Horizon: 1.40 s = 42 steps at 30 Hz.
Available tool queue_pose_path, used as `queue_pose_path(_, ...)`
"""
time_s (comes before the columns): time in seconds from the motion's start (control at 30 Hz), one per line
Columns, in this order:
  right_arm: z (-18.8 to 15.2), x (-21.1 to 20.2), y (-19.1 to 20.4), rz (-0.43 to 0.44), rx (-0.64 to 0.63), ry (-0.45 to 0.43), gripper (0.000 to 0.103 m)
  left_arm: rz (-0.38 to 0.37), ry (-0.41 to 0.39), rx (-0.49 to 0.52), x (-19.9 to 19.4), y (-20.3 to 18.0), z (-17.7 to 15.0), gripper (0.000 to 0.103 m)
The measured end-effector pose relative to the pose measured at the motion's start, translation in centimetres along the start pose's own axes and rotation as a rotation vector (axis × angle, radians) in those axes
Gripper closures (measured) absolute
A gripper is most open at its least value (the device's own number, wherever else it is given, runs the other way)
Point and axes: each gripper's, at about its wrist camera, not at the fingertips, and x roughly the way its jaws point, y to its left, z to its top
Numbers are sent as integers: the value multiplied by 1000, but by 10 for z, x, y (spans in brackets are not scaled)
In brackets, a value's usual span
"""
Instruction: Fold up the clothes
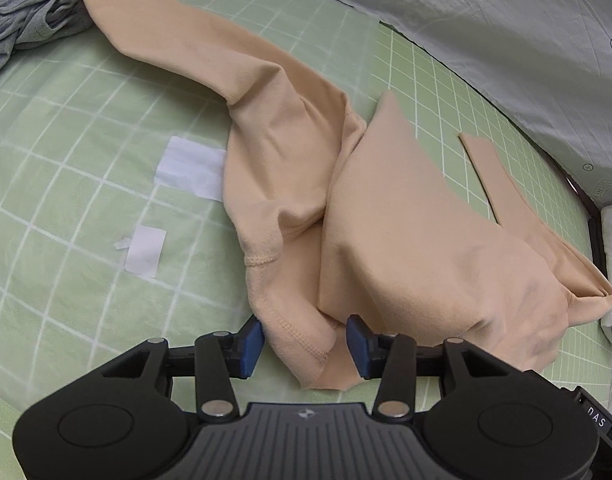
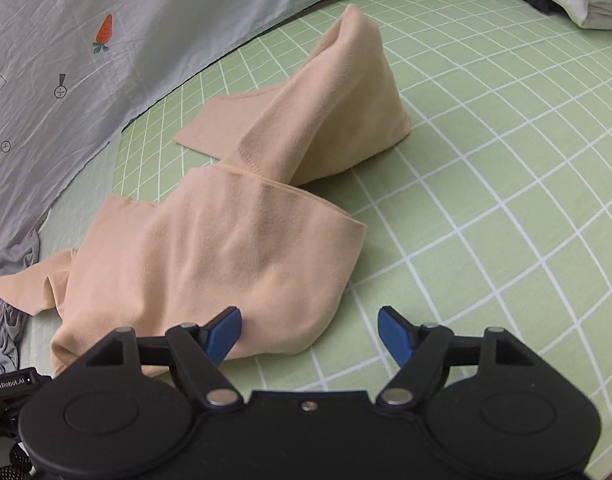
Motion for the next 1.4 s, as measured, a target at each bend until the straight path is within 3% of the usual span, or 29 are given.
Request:
queue_pose_path(0.1, 0, 7, 6, 15, 0, -4, 30, -2, -7, 30, 3, -4, -3, 62)
queue_pose_path(0.2, 3, 11, 14, 28, -53, -2, 61, 10, -15, 49, 4, -7, -5, 84)
queue_pose_path(0.23, 4, 13, 18, 31, -78, 0, 76, 9, -14, 49, 4, -6, -6, 92)
queue_pose_path(0.27, 5, 14, 21, 35, -101, 2, 89, 7, -19, 51, 2, -6, -8, 93)
queue_pose_path(0.3, 5, 11, 23, 39, -116, -2, 93, 6, -26, 55, 0, -7, -9, 96)
queue_pose_path(0.53, -2, -33, 21, 109, -259, -9, 94, -37, -47, 70, -36, -15, -21, 97)
queue_pose_path(0.7, 1, -62, -7, 163, -187, 27, 94, -84, -55, 79, -67, -22, -30, 97)
queue_pose_path(0.8, 23, -72, -1, 201, -175, -13, 94, -112, -59, 84, -85, -27, -35, 97)
queue_pose_path(0.97, 64, -87, 16, 273, -170, -91, 95, -222, -142, 45, -110, -47, 22, 97)
queue_pose_path(1.1, 131, -82, 58, 362, -176, -202, 95, -287, -216, 62, -109, -75, 92, 97)
queue_pose_path(1.17, 143, -63, 65, 308, -198, -215, 95, -284, -272, 75, -100, -90, 135, 97)
queue_pose_path(1.27, 162, -34, 75, 227, -230, -233, 94, -227, -296, 38, -74, -83, 170, 94)
queue_pose_path(1.3, 168, -25, 78, 200, -241, -239, 93, -207, -302, 23, -66, -80, 180, 89)
queue_pose_path(1.4, 186, 3, 88, 118, -273, -257, 82, -146, -320, -19, -39, -71, 211, 83)
